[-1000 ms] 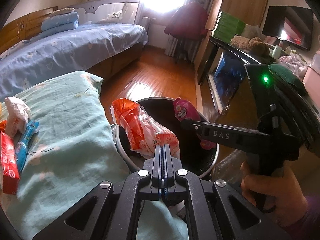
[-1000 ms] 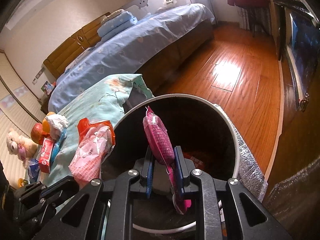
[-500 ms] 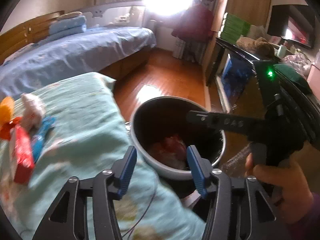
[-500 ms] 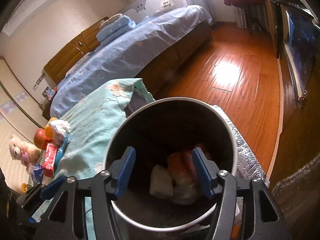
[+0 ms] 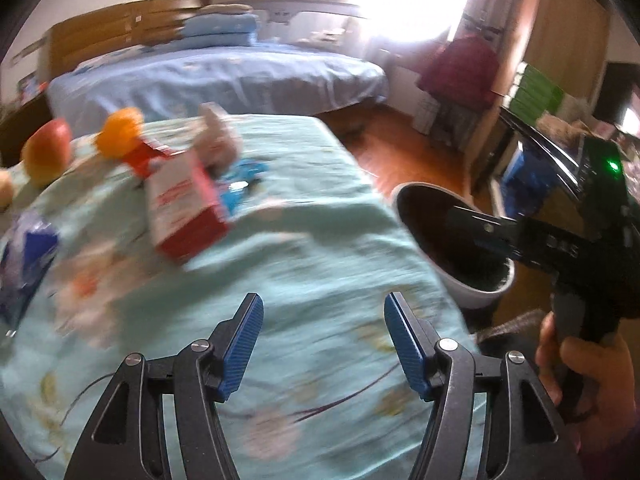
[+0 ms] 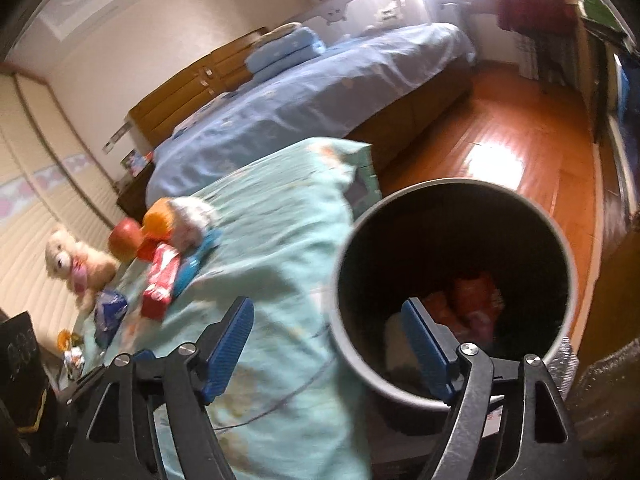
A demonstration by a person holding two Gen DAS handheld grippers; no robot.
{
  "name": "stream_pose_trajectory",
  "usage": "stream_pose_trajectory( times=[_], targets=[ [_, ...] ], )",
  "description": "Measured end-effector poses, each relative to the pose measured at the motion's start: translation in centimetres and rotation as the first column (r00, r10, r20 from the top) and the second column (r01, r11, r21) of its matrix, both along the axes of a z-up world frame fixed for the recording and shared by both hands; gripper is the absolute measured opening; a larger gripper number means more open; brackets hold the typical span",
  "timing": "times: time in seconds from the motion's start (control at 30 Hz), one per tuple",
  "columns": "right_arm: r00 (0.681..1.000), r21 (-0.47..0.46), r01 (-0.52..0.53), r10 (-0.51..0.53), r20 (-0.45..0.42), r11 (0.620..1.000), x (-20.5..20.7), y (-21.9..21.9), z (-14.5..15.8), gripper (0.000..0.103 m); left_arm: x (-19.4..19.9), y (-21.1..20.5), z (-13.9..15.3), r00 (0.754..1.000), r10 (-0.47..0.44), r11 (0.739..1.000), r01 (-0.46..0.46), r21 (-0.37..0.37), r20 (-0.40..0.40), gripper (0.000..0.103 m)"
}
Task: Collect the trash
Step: 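Move both open grippers back over the trash on the bed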
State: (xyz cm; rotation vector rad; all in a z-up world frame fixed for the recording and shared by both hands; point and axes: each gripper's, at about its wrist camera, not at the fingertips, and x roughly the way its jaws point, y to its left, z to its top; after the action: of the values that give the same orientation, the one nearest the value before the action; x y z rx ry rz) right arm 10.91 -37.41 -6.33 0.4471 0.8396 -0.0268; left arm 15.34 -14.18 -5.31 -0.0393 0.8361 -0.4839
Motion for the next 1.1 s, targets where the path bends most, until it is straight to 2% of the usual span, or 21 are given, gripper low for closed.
stream_pose_trajectory(
  times=[0.13, 0.37, 0.53, 0.83, 1.1],
  targets=[
    [0.998, 0.003, -0.064, 0.064, 0.024, 0.998, 0.4, 3.1, 0.0, 0.086, -0.7, 3.1, 0.1, 0.997, 0.073, 0.997, -0.073, 0.006, -0.005, 0.063],
    [0.989, 0.005, -0.144, 0.143, 0.030, 0.990, 1.1, 7.7, -0.2, 0.088, -1.8, 7.7, 0.3, 0.982, 0.188, 0.982, -0.188, 0.029, -0.006, 0.063],
    [0.979, -0.045, -0.199, 0.201, 0.033, 0.979, 1.8, 10.9, 0.0, 0.093, -2.6, 10.5, 0.5, 0.967, 0.255, 0.967, -0.254, 0.026, -0.009, 0.066],
    [0.956, -0.110, -0.289, 0.292, 0.018, 0.951, 2.9, 15.5, -0.4, 0.094, -3.2, 13.8, 0.8, 0.935, 0.355, 0.933, -0.355, 0.053, 0.004, 0.070],
    [0.939, -0.163, -0.338, 0.344, 0.009, 0.927, 5.1, 18.1, -0.7, 0.094, -2.1, 16.4, 1.0, 0.906, 0.423, 0.903, -0.423, 0.076, 0.024, 0.077]
  ],
)
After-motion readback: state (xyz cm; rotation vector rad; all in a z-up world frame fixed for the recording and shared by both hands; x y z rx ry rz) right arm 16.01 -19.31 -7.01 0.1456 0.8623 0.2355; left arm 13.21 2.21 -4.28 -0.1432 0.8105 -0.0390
